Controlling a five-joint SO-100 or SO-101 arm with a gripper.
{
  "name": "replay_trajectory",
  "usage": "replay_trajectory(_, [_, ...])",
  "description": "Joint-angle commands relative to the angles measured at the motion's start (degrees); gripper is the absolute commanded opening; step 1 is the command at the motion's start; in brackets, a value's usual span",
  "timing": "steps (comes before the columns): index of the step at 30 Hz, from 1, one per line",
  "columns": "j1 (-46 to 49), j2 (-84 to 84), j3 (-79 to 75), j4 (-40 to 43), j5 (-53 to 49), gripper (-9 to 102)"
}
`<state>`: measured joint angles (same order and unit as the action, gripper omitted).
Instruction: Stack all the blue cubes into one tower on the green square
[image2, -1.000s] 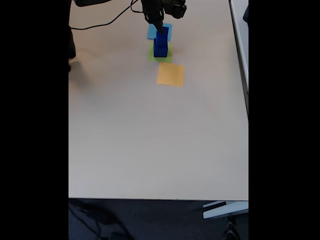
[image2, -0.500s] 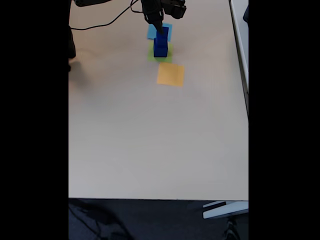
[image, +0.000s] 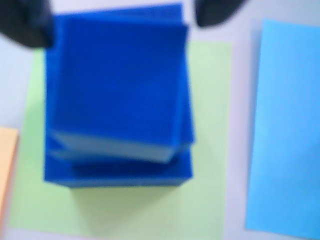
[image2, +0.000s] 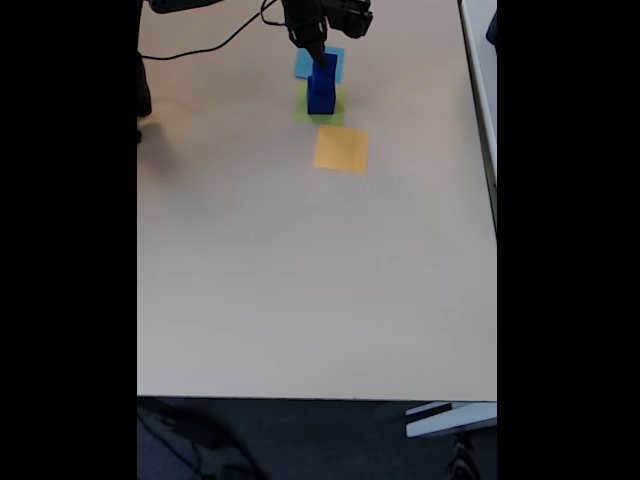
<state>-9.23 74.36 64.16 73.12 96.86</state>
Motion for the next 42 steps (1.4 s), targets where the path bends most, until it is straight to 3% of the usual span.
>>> replay_trajectory(1, [0.0,6.2,-3.5,0.3,0.4,22])
replay_trajectory(42, [0.3,-1.1,-10.4,1.1,2.6,24])
